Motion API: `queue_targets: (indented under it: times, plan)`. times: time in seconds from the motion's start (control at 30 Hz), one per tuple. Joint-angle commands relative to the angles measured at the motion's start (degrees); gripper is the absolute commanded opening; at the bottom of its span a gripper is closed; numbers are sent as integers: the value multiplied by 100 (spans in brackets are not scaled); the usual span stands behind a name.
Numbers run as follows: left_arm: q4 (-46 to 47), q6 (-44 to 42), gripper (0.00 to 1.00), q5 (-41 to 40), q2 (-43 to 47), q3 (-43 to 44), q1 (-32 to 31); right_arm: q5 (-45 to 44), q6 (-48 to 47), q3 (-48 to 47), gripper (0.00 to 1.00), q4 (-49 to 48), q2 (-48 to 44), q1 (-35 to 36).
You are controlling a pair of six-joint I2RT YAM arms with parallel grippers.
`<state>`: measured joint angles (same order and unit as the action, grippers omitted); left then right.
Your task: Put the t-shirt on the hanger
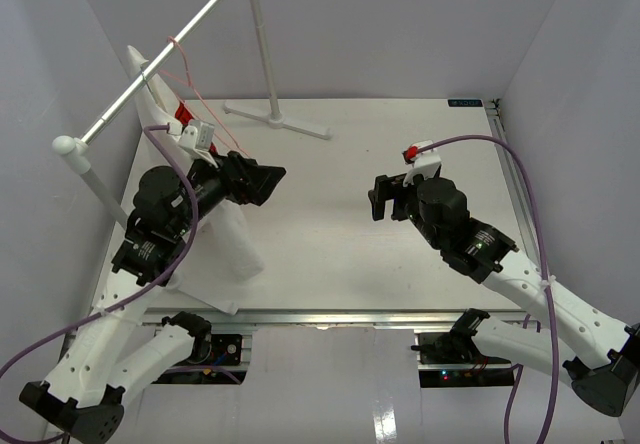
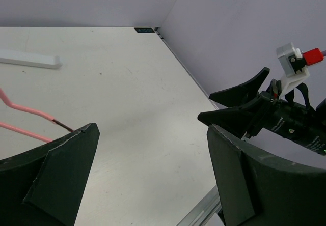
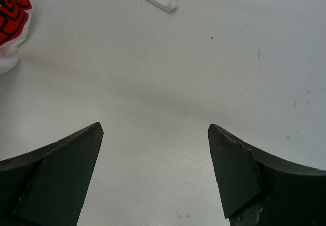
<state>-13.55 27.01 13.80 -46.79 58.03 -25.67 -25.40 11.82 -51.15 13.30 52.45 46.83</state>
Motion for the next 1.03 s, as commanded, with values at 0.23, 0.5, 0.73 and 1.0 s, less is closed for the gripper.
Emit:
queue_targets:
  times: [0.23,0.5,0.73,1.0]
  plan:
    - [-235,-426,98,-2974,-651,-249,-2287,88,-39,18,90,-240,64,-15]
    - [-140,-425,98,-4100,-710,-586,-3102,162,-35,61,90,-245,-63,-11]
    - [-47,-422,98,-4098,-543,-973,-3142,202,-52,114,90,-284,-150,-12]
    - [63,-460,98,-3944,-459,-1270,-3183,202,-57,140,90,-319,-156,-9]
